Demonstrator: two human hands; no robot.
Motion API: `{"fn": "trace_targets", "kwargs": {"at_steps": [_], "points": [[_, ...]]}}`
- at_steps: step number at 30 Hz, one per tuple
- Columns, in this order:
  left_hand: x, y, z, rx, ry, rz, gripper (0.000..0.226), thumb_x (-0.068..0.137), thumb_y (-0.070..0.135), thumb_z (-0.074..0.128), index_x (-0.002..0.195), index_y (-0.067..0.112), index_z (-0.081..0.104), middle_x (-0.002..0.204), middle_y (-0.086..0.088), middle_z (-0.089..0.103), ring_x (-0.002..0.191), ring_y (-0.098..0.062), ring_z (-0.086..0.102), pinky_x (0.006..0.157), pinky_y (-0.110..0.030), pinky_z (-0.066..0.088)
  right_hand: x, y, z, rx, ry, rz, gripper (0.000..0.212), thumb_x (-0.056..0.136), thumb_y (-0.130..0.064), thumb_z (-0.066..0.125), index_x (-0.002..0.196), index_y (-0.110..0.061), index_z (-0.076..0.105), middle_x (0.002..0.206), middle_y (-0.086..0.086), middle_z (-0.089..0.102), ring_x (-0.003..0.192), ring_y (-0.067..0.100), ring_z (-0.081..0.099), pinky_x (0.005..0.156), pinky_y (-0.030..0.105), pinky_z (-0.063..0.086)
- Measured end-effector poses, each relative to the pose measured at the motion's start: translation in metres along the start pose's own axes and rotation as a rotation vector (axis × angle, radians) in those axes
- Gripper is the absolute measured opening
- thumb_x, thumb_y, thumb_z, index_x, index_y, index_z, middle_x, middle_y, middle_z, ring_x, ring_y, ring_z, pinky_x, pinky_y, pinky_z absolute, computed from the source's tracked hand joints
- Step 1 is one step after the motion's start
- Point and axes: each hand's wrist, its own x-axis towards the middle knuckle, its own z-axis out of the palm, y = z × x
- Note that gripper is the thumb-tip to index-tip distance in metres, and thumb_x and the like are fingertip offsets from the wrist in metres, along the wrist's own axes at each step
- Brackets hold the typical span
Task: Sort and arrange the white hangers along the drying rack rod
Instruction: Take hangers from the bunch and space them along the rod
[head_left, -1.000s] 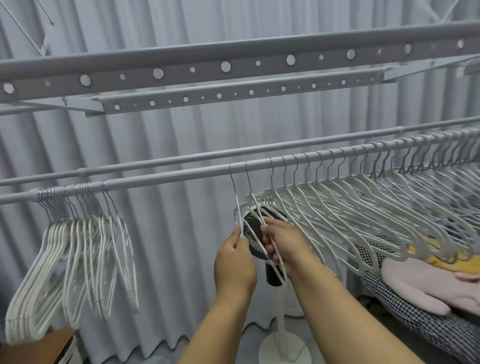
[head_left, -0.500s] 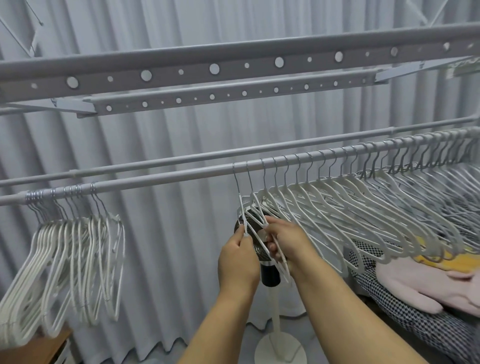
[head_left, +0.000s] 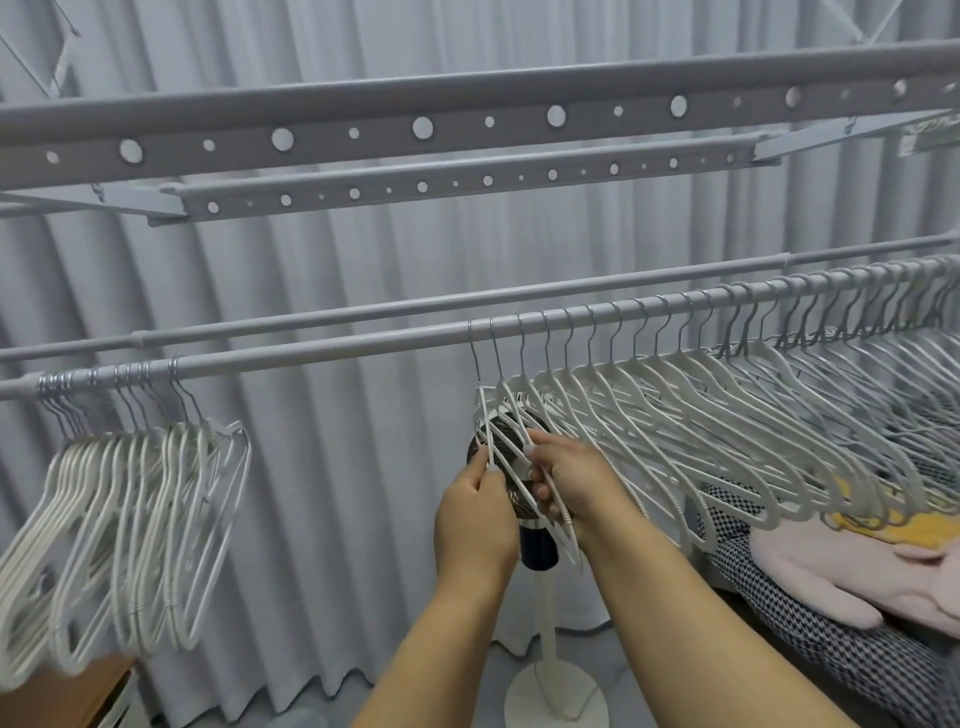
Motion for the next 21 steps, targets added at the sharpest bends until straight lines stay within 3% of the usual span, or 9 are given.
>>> {"fn": "trace_targets", "kwargs": {"at_steps": [4, 9, 13, 15, 18, 21], "points": [[0.0016, -0.0015, 0.0, 0.029, 0.0, -0.009, 0.042, 0.096, 0.027, 0.038, 0.134, 0.036, 0.054, 0.125, 0.004, 0.065, 0.114, -0.025, 0.059, 0.095, -0.05, 0.051, 0.0041, 0.0034, -0.0011, -0.001, -0.004, -0.004, 0.041, 0.09, -0.002, 0.05, 0.129, -0.011, 0.057, 0.054, 0.003, 0.046, 0.038, 0.011, 0.036, 0.035, 0.015, 0.027], [0.0025, -0.0047, -0.0016, 0.058, -0.007, -0.008, 0.042, 0.093, 0.029, 0.04, 0.13, 0.033, 0.058, 0.124, -0.019, 0.061, 0.116, -0.036, 0.057, 0.094, -0.052, 0.052, 0.0019, 0.0047, 0.0001, -0.03, -0.014, -0.024, 0.041, 0.09, -0.003, 0.051, 0.13, -0.011, 0.055, 0.056, 0.004, 0.047, 0.039, 0.012, 0.038, 0.037, 0.017, 0.029], [0.004, -0.005, -0.0017, 0.071, -0.019, -0.018, 0.044, 0.086, 0.036, 0.039, 0.118, 0.018, 0.064, 0.121, -0.025, 0.059, 0.114, -0.042, 0.056, 0.091, -0.052, 0.052, 0.0007, 0.0029, 0.0029, -0.051, -0.003, -0.028, 0.039, 0.092, -0.004, 0.05, 0.13, -0.012, 0.054, 0.058, 0.006, 0.05, 0.041, 0.013, 0.041, 0.038, 0.019, 0.032], [0.0048, -0.0055, -0.0028, 0.074, -0.014, -0.005, 0.036, 0.091, 0.031, 0.04, 0.111, 0.015, 0.066, 0.111, -0.024, 0.064, 0.102, -0.041, 0.061, 0.084, -0.048, 0.054, 0.0005, 0.0023, 0.0032, -0.061, -0.001, -0.028, 0.039, 0.092, -0.004, 0.05, 0.131, -0.011, 0.053, 0.059, 0.006, 0.05, 0.042, 0.013, 0.041, 0.038, 0.019, 0.033], [0.0087, -0.0065, -0.005, 0.091, -0.024, 0.003, 0.03, 0.096, 0.026, 0.039, 0.093, 0.016, 0.067, 0.073, -0.013, 0.062, 0.067, -0.026, 0.054, 0.064, -0.037, 0.051, 0.0005, 0.0023, 0.0045, -0.063, 0.005, -0.023, 0.039, 0.092, -0.003, 0.049, 0.13, -0.01, 0.053, 0.058, 0.005, 0.05, 0.042, 0.013, 0.041, 0.038, 0.019, 0.032], [0.0083, -0.0052, -0.0083, 0.114, -0.047, -0.007, 0.031, 0.097, 0.023, 0.039, 0.081, 0.015, 0.064, 0.062, -0.002, 0.054, 0.059, -0.022, 0.049, 0.047, -0.023, 0.041, -0.0011, 0.0024, 0.0072, -0.053, 0.017, -0.014, 0.039, 0.092, -0.001, 0.048, 0.13, -0.009, 0.052, 0.057, 0.006, 0.048, 0.041, 0.013, 0.039, 0.038, 0.018, 0.03]]}}
